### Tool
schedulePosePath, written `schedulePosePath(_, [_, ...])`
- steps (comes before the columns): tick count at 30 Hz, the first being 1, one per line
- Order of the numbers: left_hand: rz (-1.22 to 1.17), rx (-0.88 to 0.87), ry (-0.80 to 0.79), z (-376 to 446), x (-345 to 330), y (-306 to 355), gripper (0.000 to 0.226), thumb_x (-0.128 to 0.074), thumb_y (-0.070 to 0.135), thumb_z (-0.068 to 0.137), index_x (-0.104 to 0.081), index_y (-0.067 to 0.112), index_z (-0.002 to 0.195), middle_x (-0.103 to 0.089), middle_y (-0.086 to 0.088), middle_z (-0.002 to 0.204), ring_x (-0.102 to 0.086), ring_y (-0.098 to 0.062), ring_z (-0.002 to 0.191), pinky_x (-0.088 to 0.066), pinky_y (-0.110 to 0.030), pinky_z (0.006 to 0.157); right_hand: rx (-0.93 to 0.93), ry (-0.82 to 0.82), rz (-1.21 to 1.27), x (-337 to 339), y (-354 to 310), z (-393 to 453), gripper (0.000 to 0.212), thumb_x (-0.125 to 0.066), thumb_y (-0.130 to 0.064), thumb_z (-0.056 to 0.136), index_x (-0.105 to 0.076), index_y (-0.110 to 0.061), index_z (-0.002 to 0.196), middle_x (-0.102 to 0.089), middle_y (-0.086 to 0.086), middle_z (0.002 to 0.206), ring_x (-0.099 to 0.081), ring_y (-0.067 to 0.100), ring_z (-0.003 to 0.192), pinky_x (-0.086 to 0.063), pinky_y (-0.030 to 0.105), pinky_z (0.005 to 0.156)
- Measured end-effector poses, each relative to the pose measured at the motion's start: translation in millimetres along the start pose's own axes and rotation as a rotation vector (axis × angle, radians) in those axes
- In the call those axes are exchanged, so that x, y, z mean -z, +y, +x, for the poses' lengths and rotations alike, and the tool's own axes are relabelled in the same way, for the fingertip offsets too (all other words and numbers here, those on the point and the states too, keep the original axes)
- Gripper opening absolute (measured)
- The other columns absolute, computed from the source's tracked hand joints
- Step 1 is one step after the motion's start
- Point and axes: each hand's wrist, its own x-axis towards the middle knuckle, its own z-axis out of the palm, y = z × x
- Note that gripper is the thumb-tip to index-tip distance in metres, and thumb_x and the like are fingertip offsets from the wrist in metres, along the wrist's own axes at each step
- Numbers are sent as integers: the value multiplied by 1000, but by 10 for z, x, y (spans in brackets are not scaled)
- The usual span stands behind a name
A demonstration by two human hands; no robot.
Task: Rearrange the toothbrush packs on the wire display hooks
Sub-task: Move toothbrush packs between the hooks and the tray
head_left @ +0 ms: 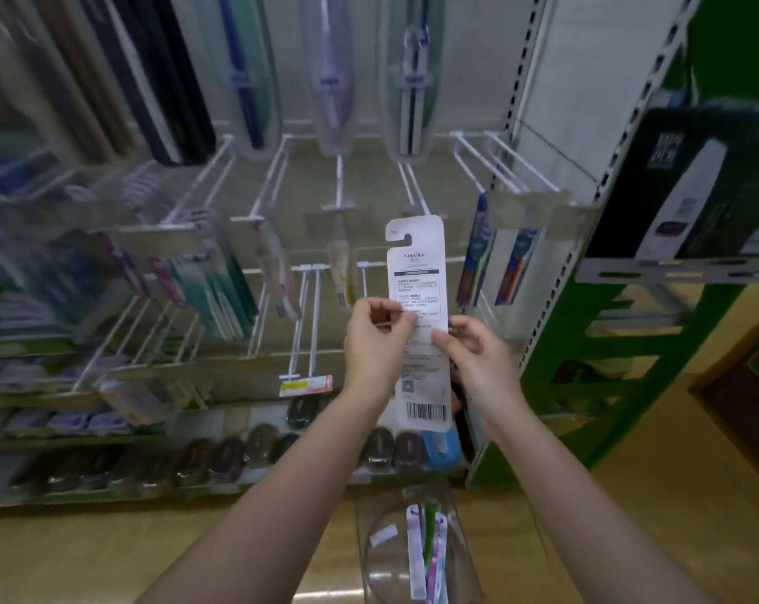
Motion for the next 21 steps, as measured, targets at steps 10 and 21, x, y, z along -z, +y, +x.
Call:
schedulePosePath(10, [-47, -141, 169, 60, 347, 865, 26, -69, 22, 84, -53, 17, 103, -60, 10, 95, -58, -5, 91, -45, -17, 67, 301, -112, 26, -388, -940, 103, 9, -64, -18, 88, -65, -26, 90, -71, -7, 90, -67, 7, 85, -55, 22, 77])
schedulePosePath(21, [-259, -206, 140, 36, 759, 1366, 32, -70, 20, 84, -52, 12, 108, -62, -12, 115, -62, -24, 107, -53, -39, 93, 538, -284, 85, -777, -1495, -112, 30, -59, -7, 90, -62, -25, 114, -69, -14, 94, -66, -3, 89, -51, 11, 75])
